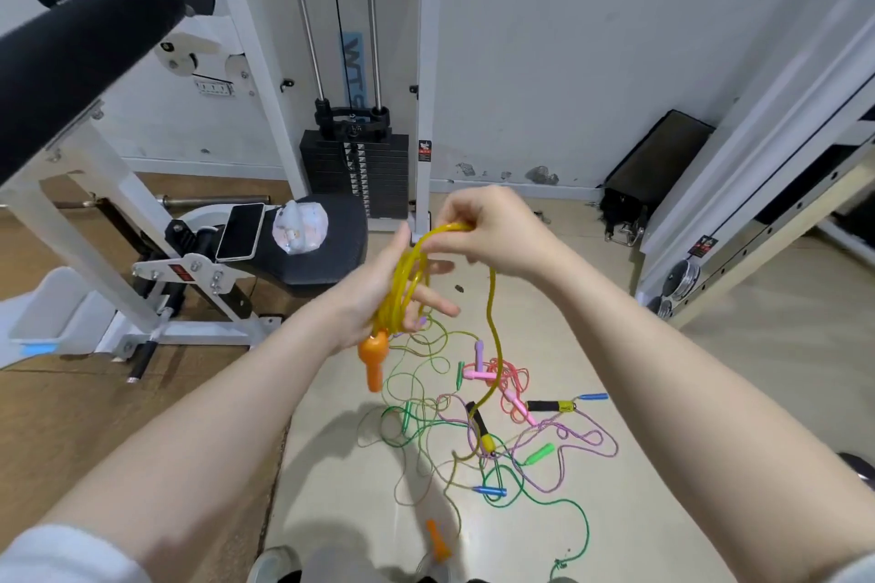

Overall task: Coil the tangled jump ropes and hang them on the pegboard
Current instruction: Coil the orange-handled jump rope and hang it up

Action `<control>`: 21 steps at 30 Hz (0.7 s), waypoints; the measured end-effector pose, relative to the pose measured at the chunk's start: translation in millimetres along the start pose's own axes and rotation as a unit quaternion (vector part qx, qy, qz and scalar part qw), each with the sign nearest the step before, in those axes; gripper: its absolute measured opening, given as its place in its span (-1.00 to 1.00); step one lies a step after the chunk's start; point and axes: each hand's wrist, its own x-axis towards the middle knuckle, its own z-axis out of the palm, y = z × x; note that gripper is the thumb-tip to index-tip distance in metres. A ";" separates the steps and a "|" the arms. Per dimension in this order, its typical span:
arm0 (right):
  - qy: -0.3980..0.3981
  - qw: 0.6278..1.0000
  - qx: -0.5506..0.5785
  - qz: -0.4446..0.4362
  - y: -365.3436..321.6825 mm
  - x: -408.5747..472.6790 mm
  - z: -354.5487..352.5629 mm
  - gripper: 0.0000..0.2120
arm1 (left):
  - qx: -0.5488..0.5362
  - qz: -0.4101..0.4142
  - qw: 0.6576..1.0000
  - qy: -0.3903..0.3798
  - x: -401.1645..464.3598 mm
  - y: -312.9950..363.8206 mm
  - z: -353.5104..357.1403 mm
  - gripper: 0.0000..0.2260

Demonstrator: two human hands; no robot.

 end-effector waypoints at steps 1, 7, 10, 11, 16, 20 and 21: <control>0.012 0.999 0.031 0.015 4.8 0.5 -1.6 -0.76 | -0.027 -0.006 0.998 -0.048 -4.7 4.2 0.4 -0.23; -0.090 0.955 0.256 0.118 38.2 -8.3 27.0 -0.77 | -0.235 0.124 0.905 -0.331 -25.0 21.1 1.7 -0.49; -0.213 0.944 0.199 0.155 39.7 -20.2 37.5 -0.81 | -0.293 0.187 0.932 -0.099 -15.4 35.5 4.6 -0.41; -0.253 0.937 0.170 0.173 38.2 -23.3 38.3 -0.80 | -0.297 0.196 0.934 -0.026 -9.9 37.4 3.5 -0.44; -0.374 0.905 0.013 0.201 19.9 -30.1 21.2 -0.57 | -0.089 0.181 0.959 0.198 19.0 17.7 -12.7 -0.56; -0.237 0.966 0.076 0.072 -1.3 -23.9 1.7 -0.95 | 0.244 0.184 0.929 0.210 15.9 5.2 -8.4 -0.84; -0.178 0.980 0.077 0.043 -2.5 -19.6 -4.3 -0.87 | 0.249 0.156 0.942 0.160 9.9 6.4 -1.7 -0.73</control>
